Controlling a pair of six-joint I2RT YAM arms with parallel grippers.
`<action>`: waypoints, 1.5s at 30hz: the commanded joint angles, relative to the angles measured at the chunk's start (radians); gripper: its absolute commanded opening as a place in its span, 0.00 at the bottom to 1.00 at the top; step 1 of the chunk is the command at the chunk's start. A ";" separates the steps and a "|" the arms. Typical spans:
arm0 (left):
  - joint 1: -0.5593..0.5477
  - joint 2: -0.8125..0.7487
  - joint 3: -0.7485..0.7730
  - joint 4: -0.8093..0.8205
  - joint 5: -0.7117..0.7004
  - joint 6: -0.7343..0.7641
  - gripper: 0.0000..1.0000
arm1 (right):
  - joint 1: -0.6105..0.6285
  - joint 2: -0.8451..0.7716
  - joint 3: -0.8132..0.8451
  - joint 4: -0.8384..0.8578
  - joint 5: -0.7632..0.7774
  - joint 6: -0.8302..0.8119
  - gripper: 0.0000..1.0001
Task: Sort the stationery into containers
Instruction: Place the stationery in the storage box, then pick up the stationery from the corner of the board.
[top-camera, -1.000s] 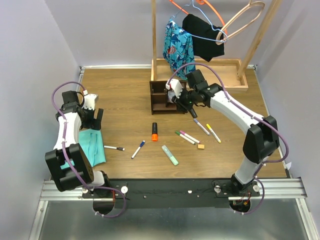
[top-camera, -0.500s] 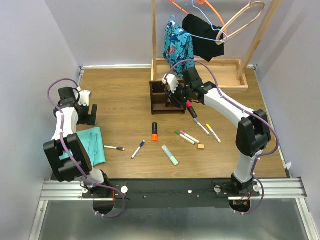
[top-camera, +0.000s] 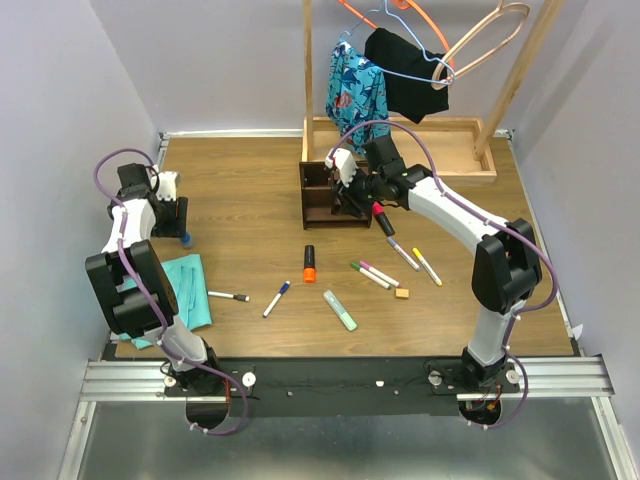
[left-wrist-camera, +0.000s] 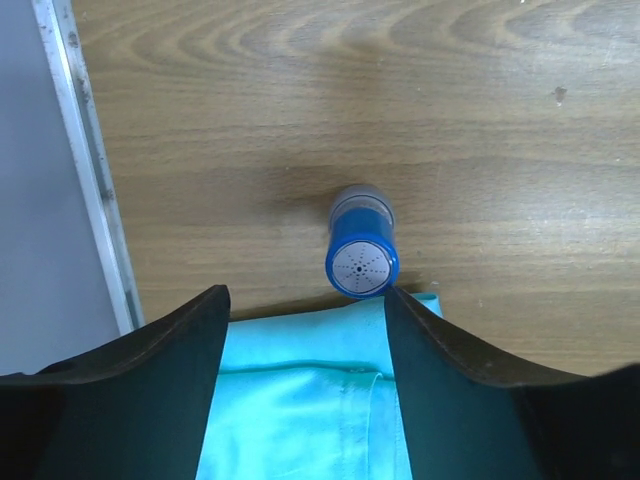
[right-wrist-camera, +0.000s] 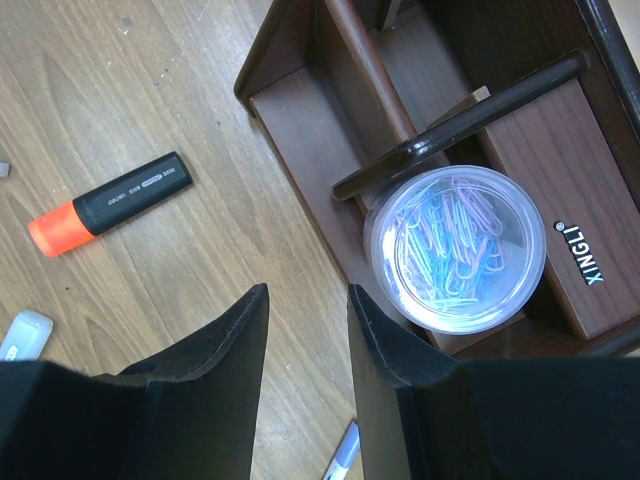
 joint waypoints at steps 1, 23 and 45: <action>0.007 0.030 0.026 -0.002 0.064 -0.028 0.67 | 0.002 -0.029 -0.002 0.015 -0.010 0.008 0.45; -0.022 0.075 0.051 0.029 0.127 -0.069 0.53 | 0.003 -0.040 -0.012 0.013 -0.004 0.006 0.45; -0.036 0.070 0.057 -0.002 0.111 -0.058 0.35 | 0.002 -0.046 -0.015 0.016 0.002 0.006 0.45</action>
